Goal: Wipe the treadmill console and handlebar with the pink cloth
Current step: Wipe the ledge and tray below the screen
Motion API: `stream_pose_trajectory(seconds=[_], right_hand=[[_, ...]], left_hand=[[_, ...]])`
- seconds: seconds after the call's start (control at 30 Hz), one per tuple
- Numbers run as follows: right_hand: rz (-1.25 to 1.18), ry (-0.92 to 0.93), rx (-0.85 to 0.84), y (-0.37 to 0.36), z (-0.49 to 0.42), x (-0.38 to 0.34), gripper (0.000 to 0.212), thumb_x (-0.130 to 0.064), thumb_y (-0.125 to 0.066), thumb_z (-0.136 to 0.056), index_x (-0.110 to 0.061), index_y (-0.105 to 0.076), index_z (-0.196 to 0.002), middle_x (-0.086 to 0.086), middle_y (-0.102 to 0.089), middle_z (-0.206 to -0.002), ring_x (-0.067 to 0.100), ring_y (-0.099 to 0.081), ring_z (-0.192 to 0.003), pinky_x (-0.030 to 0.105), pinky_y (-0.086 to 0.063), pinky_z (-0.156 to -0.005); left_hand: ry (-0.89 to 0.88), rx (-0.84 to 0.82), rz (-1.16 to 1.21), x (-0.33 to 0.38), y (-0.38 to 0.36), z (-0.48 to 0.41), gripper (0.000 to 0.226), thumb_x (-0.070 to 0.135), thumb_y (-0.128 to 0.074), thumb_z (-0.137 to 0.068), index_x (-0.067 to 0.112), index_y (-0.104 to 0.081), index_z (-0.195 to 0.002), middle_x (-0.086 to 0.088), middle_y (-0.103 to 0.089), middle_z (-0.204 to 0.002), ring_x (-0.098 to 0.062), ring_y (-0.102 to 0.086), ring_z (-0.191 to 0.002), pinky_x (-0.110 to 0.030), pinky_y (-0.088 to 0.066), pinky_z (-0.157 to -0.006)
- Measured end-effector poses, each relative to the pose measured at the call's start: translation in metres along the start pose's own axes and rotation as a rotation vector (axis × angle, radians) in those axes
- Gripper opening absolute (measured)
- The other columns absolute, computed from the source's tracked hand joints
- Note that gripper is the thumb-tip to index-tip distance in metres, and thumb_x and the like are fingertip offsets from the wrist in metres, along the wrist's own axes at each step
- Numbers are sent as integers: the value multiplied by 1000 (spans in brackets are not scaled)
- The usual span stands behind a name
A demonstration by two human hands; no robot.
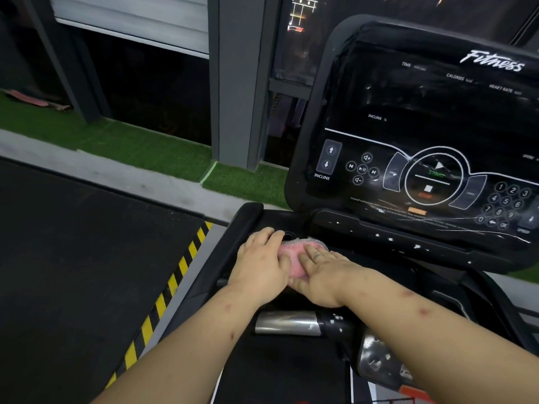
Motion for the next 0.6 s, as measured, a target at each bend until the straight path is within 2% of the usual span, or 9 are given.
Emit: stream_pose_trajectory(seconds=[0.23,0.4,0.6], right_hand=[[-54,-104,-29,-6,19,47,86,-73,-19,-101,-20,3,-165,6,14,-172,24,11,-159,43,2,-129],[-79,-74,4,3,14,35,86,-74,-22,-100,-24,4,-165,5,16,-172,27,11,-159,45,1,-129],[-158,-51,3,-6,10,39,81,-72,-20,-100,-31,9,-164,2,20,-171,23,17,-158,44,2,-129]], left_hand=[[-36,45,85,27,6,-5,57,36,-43,-105,21,-34,-159,-1,-28,-166,-17,-20,-153,-43,-18,-127],[-72,79,66,43,10,-2,57,35,-45,-104,23,-35,-159,1,-27,-166,-17,-19,-154,-44,-16,-127],[-150,64,-50,59,9,-3,67,48,-33,-101,32,-17,-164,1,-6,-173,-18,1,-159,-49,-7,-129]])
Point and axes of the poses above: each hand's wrist, its own z-axis away from the middle knuckle, its own y-axis out of the back of the hand, x = y × z, the point moved 9 cm from there along -z, towards the middle knuckle
